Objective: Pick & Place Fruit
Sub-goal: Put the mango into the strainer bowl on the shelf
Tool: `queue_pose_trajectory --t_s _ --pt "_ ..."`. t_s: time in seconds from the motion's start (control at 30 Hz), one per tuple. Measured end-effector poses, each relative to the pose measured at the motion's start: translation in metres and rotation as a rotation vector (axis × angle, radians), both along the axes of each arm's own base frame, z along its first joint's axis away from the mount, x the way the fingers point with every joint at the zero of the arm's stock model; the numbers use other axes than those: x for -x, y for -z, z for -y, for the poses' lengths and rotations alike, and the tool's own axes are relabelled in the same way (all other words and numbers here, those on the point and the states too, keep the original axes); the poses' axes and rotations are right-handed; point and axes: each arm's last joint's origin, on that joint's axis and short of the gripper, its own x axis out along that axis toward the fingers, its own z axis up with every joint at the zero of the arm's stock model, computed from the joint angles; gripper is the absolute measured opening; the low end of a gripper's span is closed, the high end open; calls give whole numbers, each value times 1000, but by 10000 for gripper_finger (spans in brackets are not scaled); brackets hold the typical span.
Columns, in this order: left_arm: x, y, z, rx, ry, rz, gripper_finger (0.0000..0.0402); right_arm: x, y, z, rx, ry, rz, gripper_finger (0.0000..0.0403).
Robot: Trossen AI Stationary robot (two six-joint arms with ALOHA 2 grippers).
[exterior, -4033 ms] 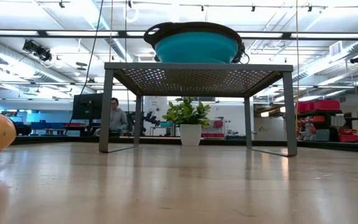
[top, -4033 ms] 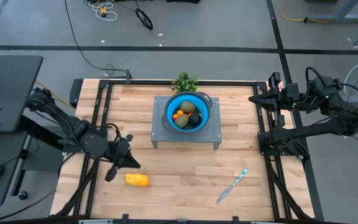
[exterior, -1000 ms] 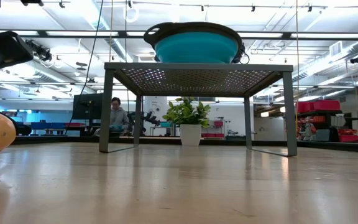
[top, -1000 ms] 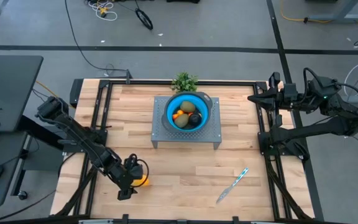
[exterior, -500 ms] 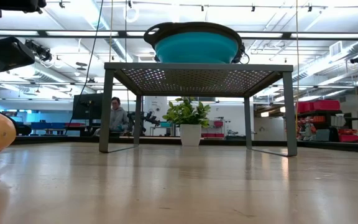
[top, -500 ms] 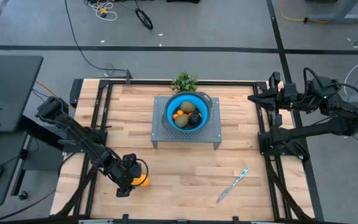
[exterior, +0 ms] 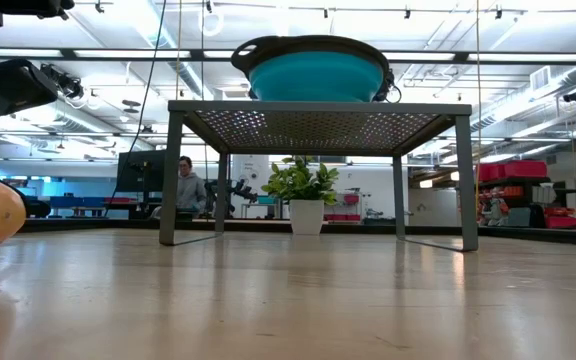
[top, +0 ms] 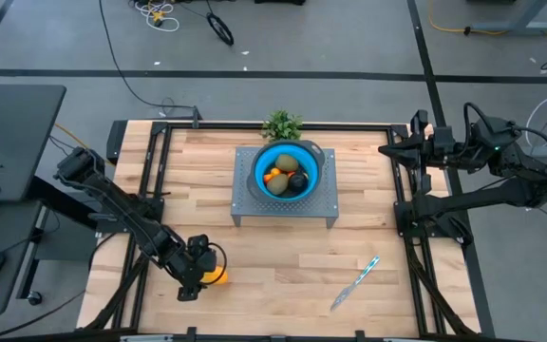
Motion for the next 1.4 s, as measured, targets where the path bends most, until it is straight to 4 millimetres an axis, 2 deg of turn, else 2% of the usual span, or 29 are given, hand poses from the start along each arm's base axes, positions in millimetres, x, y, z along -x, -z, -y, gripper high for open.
queue_pose_trajectory --t_s 0.43,1.4 --pt "1 1 -2 -17 -13 -16 370 0 0 1 -14 21 2 0" --pt "4 8 -6 -118 19 0 369 0 0 1 -14 26 2 0"
